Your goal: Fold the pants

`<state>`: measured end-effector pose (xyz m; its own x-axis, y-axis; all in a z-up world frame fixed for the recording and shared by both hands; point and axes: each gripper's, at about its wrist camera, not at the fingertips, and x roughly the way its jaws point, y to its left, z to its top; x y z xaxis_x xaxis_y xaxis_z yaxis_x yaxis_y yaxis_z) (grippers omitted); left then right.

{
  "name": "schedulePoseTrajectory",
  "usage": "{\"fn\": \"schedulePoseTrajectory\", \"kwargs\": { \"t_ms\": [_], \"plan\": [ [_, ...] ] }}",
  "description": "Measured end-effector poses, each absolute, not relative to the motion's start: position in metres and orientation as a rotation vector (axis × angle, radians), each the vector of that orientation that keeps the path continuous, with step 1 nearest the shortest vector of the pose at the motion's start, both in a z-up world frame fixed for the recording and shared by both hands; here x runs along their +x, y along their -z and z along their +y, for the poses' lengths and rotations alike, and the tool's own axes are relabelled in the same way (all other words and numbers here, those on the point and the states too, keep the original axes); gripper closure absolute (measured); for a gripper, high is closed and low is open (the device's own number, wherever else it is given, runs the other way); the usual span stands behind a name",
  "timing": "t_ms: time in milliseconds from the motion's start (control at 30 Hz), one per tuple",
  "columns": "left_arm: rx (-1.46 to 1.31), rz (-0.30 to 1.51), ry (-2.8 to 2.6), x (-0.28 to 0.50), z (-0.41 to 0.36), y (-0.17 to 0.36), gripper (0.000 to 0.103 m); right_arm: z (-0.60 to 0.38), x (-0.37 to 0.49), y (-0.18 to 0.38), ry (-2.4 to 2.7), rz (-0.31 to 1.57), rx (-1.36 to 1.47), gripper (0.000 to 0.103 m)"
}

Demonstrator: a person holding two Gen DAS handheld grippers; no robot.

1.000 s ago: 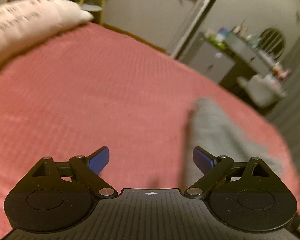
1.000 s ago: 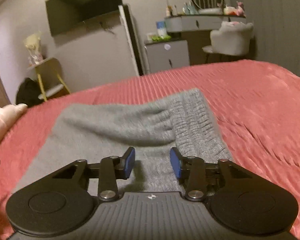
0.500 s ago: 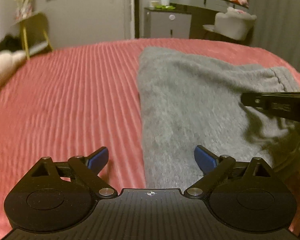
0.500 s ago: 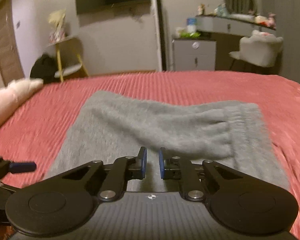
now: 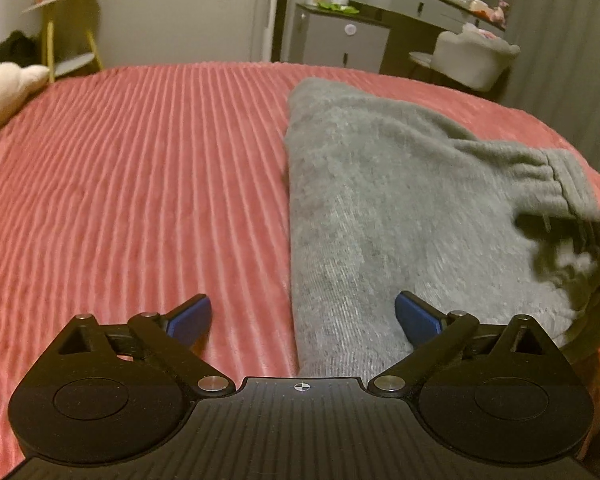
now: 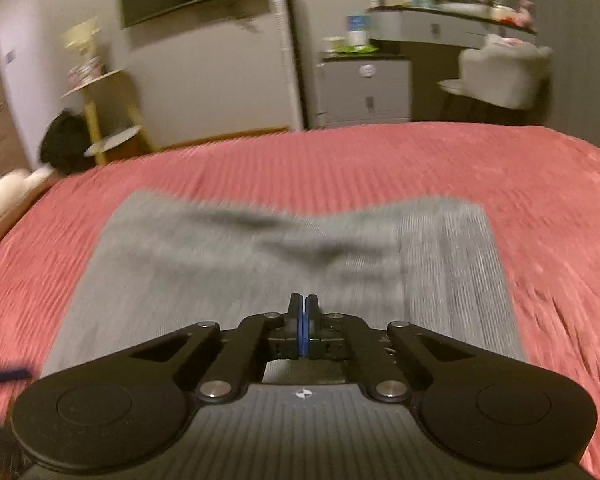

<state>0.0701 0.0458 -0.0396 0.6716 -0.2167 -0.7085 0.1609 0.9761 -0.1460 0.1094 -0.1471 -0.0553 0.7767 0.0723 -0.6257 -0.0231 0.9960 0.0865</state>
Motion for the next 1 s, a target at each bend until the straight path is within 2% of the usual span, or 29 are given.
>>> {"fn": "schedulePoseTrajectory", "kwargs": {
  "t_ms": [133,233,267,300,433,533,600,700,833,867,900,933,1000],
  "plan": [
    [-0.087,0.811,0.22,0.07,0.048,0.039,0.001,-0.159,0.074,0.055,0.003,0.659,-0.049,0.103],
    [-0.102,0.804,0.222,0.069,0.05,0.037,0.001,-0.177,0.062,0.043,0.022,0.656,0.089,0.103],
    [-0.113,0.796,0.225,0.07,0.051,0.037,0.002,-0.174,0.057,0.04,0.025,0.649,0.099,0.101],
    [-0.128,0.789,0.234,0.069,0.053,0.036,0.005,-0.168,0.051,0.038,-0.017,0.645,0.11,0.093],
    [-0.176,0.793,0.296,0.065,0.056,0.037,0.007,-0.151,0.043,0.047,-0.134,0.699,0.14,0.088],
    [-0.147,0.805,0.309,0.061,0.05,0.041,0.007,-0.166,0.045,0.057,-0.099,0.751,0.182,0.092],
    [-0.145,0.794,0.31,0.06,0.053,0.041,0.006,-0.188,0.04,0.053,-0.067,0.74,0.246,0.102],
    [-0.207,0.765,0.296,0.055,0.064,0.04,0.006,-0.218,0.026,0.049,-0.042,0.723,0.377,0.103],
    [-0.185,0.706,0.267,0.042,0.067,0.037,0.007,-0.224,0.01,0.043,-0.009,0.707,0.4,0.103],
    [-0.156,0.688,0.255,0.037,0.064,0.036,0.007,-0.226,0.008,0.043,0.003,0.708,0.416,0.101],
    [-0.139,0.677,0.251,0.034,0.062,0.035,0.007,-0.231,0.005,0.044,0.047,0.715,0.432,0.08],
    [-0.129,0.671,0.248,0.031,0.061,0.033,0.007,-0.238,0.003,0.046,0.061,0.711,0.477,0.073],
    [-0.143,0.677,0.24,0.029,0.059,0.032,0.007,-0.254,-0.001,0.05,0.031,0.696,0.609,0.071]
  ]
}}
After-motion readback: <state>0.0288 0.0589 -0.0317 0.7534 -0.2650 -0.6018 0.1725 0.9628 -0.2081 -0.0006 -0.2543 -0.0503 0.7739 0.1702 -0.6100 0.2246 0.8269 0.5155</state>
